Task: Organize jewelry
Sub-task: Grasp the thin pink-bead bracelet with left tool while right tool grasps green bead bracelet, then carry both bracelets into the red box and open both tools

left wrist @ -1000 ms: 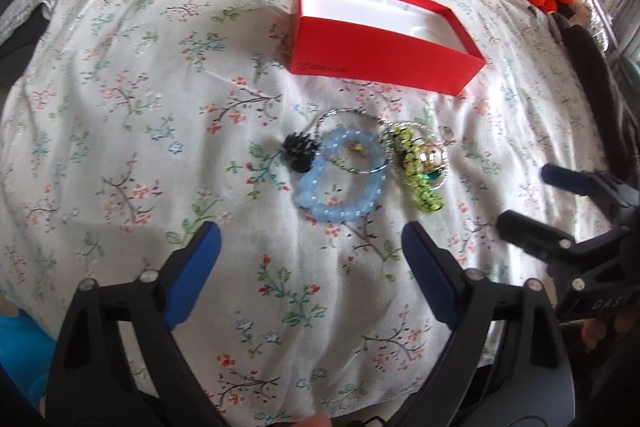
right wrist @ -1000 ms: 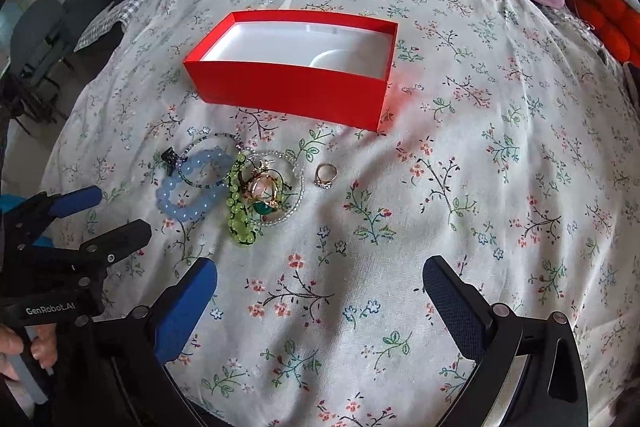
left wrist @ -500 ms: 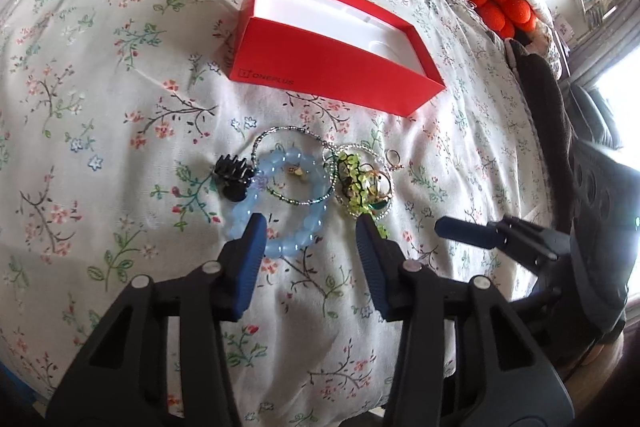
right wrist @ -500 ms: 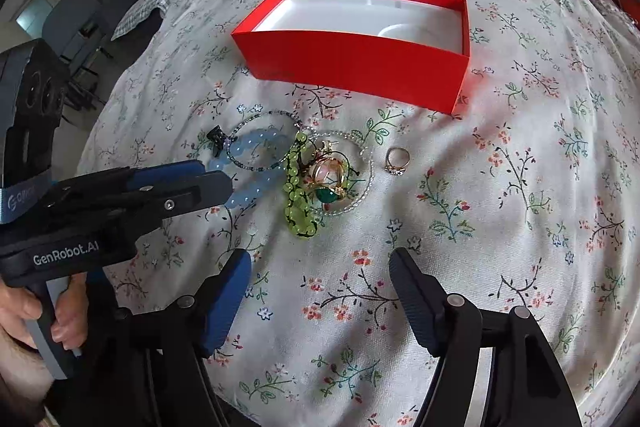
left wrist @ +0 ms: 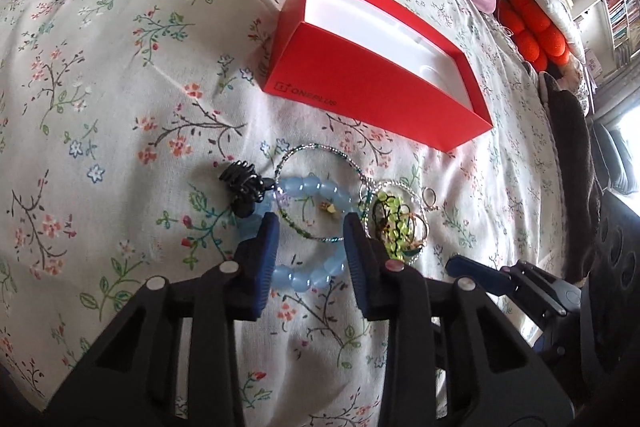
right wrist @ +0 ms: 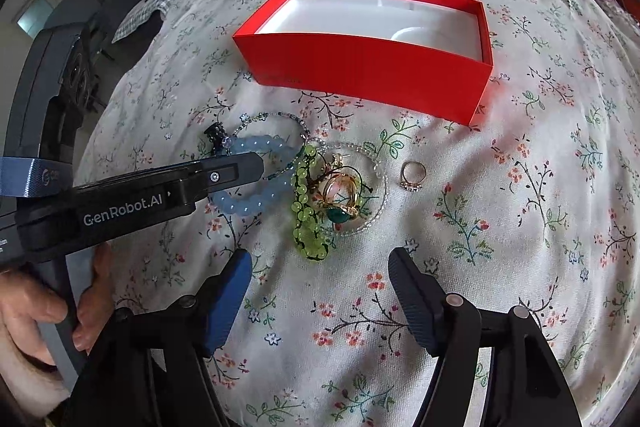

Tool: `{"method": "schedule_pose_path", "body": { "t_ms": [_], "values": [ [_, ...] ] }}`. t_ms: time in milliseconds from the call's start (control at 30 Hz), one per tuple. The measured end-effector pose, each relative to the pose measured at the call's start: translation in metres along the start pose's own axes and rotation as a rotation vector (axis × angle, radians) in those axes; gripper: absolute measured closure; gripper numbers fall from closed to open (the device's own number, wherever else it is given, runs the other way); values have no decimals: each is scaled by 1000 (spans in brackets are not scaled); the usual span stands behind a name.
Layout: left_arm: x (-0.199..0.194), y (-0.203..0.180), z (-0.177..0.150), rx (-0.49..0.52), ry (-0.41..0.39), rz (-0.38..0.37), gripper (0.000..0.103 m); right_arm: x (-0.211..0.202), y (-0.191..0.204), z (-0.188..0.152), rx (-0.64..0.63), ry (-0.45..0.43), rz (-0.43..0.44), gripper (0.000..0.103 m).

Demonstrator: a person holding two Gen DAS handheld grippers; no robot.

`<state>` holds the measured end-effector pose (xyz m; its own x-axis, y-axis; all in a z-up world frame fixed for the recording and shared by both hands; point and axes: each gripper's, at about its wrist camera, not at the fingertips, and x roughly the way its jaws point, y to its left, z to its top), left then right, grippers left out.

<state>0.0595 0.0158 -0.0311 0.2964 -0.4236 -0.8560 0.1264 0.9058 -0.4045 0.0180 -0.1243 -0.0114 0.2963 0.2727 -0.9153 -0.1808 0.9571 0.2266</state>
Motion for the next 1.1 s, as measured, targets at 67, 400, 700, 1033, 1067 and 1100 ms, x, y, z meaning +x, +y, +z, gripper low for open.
{"method": "schedule_pose_path", "body": {
  "t_ms": [67,400,700,1033,1067,1100],
  "values": [
    [3,0,3,-5,1,12,79,3,1,1,0,-1,6,41],
    [6,4,5,-4,-5,40,98,28,10,8,-20,-1,-16,67],
    [-13,-3,5,55,-34,34,99,22,4,9,-34,-1,-5,94],
    [-41,-5,8,68,-71,23,99,-13,-5,10,5,-60,68,94],
    [-42,-6,9,69,-74,22,99,-18,-6,11,11,-69,77,94],
    [-45,-7,9,70,-78,21,99,-23,-8,11,16,-80,84,94]
  ]
}}
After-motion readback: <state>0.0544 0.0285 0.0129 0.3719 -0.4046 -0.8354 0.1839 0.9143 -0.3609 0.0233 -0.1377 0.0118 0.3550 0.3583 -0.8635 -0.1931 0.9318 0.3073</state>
